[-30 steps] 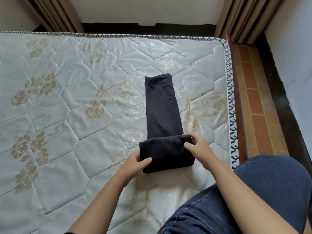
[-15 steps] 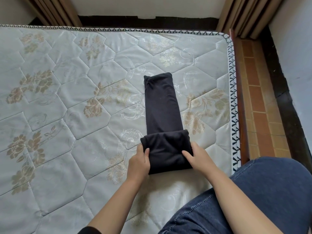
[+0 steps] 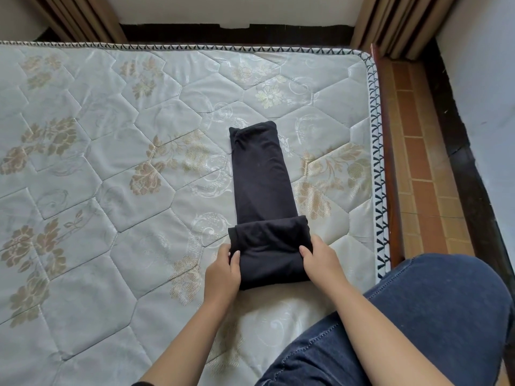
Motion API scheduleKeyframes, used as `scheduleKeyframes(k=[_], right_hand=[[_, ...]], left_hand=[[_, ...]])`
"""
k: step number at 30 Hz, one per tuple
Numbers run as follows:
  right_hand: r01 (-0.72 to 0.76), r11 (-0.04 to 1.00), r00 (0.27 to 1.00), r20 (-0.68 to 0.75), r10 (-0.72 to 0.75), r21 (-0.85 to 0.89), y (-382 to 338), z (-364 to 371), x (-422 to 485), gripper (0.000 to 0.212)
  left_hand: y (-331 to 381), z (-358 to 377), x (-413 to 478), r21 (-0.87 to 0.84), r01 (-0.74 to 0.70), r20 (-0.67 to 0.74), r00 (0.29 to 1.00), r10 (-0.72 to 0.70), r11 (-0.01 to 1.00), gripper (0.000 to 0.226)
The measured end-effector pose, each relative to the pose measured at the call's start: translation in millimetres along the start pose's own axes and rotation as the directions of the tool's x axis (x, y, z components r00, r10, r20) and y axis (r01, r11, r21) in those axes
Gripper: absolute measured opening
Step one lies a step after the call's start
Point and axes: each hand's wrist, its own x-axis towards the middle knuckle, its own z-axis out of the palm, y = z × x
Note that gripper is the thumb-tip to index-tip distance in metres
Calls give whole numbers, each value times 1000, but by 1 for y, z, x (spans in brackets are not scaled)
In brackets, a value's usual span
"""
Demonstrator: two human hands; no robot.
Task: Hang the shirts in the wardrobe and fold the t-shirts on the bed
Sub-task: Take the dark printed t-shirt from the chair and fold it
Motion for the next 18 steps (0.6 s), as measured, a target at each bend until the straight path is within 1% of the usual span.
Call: scheduleKeyframes(k=[2, 3, 4, 6, 7, 8, 9, 10, 11, 12, 13, 14, 15, 16, 17, 18], right_hand=[[-17, 1000, 1000, -26, 17, -5, -2, 3, 0, 18], [-29, 999, 999, -32, 28, -28, -2, 4, -1, 15], [-39, 997, 999, -37, 36, -66, -2, 6, -1, 12], [-44, 981, 997, -76, 31, -186, -2, 11, -3, 14], [-19, 964, 989, -147, -21, -264, -2, 12, -4, 16], [36, 939, 961, -247, -127, -342, -1, 13, -2, 21], [101, 903, 910, -329, -254, -418, 2, 15, 1, 29], [175, 859, 843, -378, -383, -481, 3, 17, 4, 35], [262, 804, 784, -368, -500, -534, 1, 18, 5, 39], [343, 737, 754, -297, -586, -583, -2, 23, 4, 42], [411, 662, 726, -214, -654, -627, -4, 30, 3, 47], [474, 587, 706, -116, -699, -656, -5, 39, 2, 52], [519, 519, 696, -17, -718, -679, -3, 50, 1, 55], [541, 473, 711, 77, -699, -696, 0, 58, 0, 57], [542, 461, 742, 142, -656, -703, 2, 60, 1, 59], [539, 472, 770, 181, -612, -698, 5, 59, 4, 60]], left_hand=[[0, 5, 5, 16, 51, 4, 999, -51, 999, 22], [1, 7, 7, 44, 56, 18, 998, -57, 997, 22], [2, 8, 10, 71, 52, 28, 998, -54, 996, 22], [5, 8, 11, 90, 58, 31, 998, -61, 994, 22], [8, 6, 11, 84, 77, 24, 997, -79, 994, 23], [10, 4, 9, 104, 91, -4, 996, -91, 990, 23], [12, 2, 8, 139, 85, -59, 995, -78, 987, 22], [11, 1, 8, 185, 33, -140, 990, -7, 982, 22], [10, 1, 8, 233, -69, -210, 970, 120, 970, 22], [8, 3, 8, 268, -198, -249, 931, 266, 943, 23], [4, 8, 10, 291, -349, -252, 870, 423, 891, 26], [5, 14, 10, 257, -484, -201, 820, 536, 837, 29], [7, 21, 8, 199, -568, -145, 789, 597, 799, 32], [9, 26, 6, 169, -598, -76, 784, 616, 783, 37], [9, 32, 4, 168, -594, -19, 796, 605, 786, 41], [9, 36, 5, 193, -573, 67, 818, 572, 797, 45]])
